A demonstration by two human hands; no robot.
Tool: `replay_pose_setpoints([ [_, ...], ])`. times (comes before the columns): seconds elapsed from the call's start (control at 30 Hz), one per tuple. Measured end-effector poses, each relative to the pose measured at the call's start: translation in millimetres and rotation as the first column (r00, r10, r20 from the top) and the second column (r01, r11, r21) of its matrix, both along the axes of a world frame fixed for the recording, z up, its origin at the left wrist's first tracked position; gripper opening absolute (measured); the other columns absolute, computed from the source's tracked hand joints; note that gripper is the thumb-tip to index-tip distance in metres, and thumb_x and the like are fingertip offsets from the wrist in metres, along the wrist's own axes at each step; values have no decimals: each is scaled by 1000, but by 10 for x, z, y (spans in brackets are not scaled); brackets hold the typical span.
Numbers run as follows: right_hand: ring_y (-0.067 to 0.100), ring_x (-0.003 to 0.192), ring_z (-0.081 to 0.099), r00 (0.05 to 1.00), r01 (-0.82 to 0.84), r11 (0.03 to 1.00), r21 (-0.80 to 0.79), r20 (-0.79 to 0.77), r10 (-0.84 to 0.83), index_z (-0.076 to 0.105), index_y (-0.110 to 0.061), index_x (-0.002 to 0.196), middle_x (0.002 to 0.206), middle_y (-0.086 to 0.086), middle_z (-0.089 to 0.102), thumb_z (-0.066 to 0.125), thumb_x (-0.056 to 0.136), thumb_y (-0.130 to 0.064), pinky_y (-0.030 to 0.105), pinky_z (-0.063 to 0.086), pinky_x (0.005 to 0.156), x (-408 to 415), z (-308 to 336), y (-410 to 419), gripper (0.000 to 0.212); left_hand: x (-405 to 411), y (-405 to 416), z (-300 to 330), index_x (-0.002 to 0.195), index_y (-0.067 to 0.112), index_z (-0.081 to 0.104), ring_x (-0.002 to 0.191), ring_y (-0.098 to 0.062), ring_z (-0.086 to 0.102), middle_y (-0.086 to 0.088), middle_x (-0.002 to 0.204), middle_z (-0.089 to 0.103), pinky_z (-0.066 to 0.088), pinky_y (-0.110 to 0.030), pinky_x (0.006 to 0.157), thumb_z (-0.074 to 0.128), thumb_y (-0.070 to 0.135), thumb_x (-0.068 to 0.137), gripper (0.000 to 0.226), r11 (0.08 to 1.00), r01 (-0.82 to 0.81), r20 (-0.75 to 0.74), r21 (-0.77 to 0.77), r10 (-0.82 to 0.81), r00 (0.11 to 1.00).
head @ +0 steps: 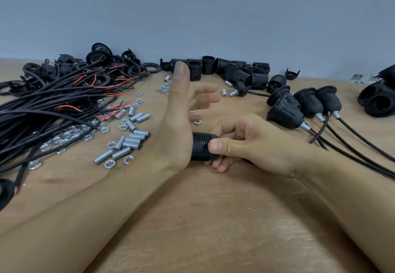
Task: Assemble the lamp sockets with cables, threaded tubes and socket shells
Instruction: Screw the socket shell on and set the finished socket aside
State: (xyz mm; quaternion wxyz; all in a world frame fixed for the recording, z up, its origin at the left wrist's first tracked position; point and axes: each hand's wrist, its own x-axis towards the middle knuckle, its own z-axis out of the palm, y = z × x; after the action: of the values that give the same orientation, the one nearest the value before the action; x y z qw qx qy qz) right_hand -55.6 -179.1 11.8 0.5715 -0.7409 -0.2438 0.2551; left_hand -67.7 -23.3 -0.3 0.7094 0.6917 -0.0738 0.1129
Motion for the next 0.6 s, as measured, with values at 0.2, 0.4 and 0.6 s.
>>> replay_pose_setpoints([
  [0.2, 16, 66, 66, 991, 109, 994, -32, 82, -106, 69, -7, 85, 83, 18, 73, 71, 70, -42, 24, 57, 60, 74, 36, -1, 38, 143, 130, 76, 91, 22, 69, 84, -7, 65, 7, 86, 73, 47, -34, 79, 25, 62, 95, 60, 919, -274, 86, 282, 261, 962],
  [0.4, 17, 61, 62, 935, 322, 945, 48, 137, -326, 74, -11, 87, 83, 17, 74, 75, 66, -50, 26, 54, 53, 179, 19, -62, 45, 301, 672, 109, 112, 21, 65, 117, -30, 49, -4, 120, 62, 41, -43, 96, 51, 33, 94, 26, 314, -455, 296, 833, 443, 847],
  [0.6, 14, 55, 59, 926, 347, 937, 28, 149, -347, 76, -14, 84, 84, 13, 75, 76, 63, -56, 23, 52, 49, 180, -14, -41, 47, 416, 1033, 48, 129, 18, 58, 132, -35, 34, -9, 139, 51, 28, -49, 106, 50, 36, 96, 38, 107, -311, 201, 944, 559, 804],
])
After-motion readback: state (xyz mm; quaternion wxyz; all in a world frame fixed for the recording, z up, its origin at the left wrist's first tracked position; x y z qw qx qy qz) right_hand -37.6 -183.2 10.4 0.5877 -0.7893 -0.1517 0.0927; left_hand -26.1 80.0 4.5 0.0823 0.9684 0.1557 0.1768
